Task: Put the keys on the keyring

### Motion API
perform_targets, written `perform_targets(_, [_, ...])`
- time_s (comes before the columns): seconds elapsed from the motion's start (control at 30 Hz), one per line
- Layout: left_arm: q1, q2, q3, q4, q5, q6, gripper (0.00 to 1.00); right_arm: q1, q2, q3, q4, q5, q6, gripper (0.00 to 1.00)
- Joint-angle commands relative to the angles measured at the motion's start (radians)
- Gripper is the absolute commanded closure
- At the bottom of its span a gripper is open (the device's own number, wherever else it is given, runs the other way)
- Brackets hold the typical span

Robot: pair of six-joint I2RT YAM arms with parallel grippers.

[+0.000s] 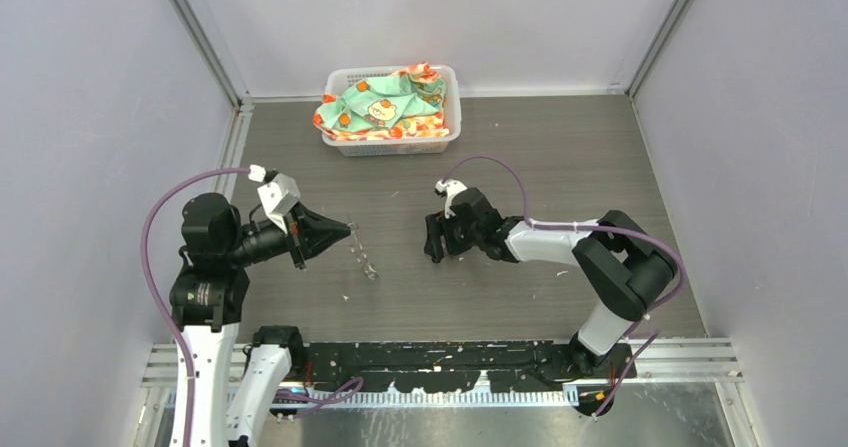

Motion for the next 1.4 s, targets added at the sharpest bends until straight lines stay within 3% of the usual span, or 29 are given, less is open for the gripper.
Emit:
perform_targets(0.0, [0.005,0.005,0.049,0.027,0.002,-0.004,0.99,0.012,-0.053,-0.045,0.033,-0.001,0.087,0.31])
perform_targets(0.23, [0.005,0.002,0.058,0.02,0.0,0.005,1.0,0.114,-0.107,-0.065,-0.041,0.083,0.164,0.33])
perform_targets(0.4, [0.005,0.002,0.052,0.03,-0.001,0.0,0.99,0.161,-0.127,-0.077,-0.014,0.038,0.199,0.33])
perform_targets(0.6, [0.005,0.005,0.052,0.037,-0.006,-0.001,1.0,0.102,-0.22,-0.025,-0.107,0.019,0.107,0.32])
perform_targets(0.73, [0.005,0.008,0.042,0.064,-0.013,-0.019,1.0,0.009,-0.255,0.006,-0.163,0.111,-0.008,0.43])
perform_targets(0.9, [0.005,0.009,0.028,0.082,-0.013,-0.052,0.99,0.005,-0.13,0.067,-0.194,0.081,-0.203,0.41])
perform_targets(0.97, [0.004,0.008,0.029,0.081,-0.014,-0.052,0.99,0.005,-0.06,0.102,-0.214,0.039,-0.238,0.45])
perform_targets(1.37, [-0.006,-0.003,0.047,0.053,-0.025,-0.042,1.0,-0.033,0.029,0.12,-0.131,-0.08,-0.281,0.49])
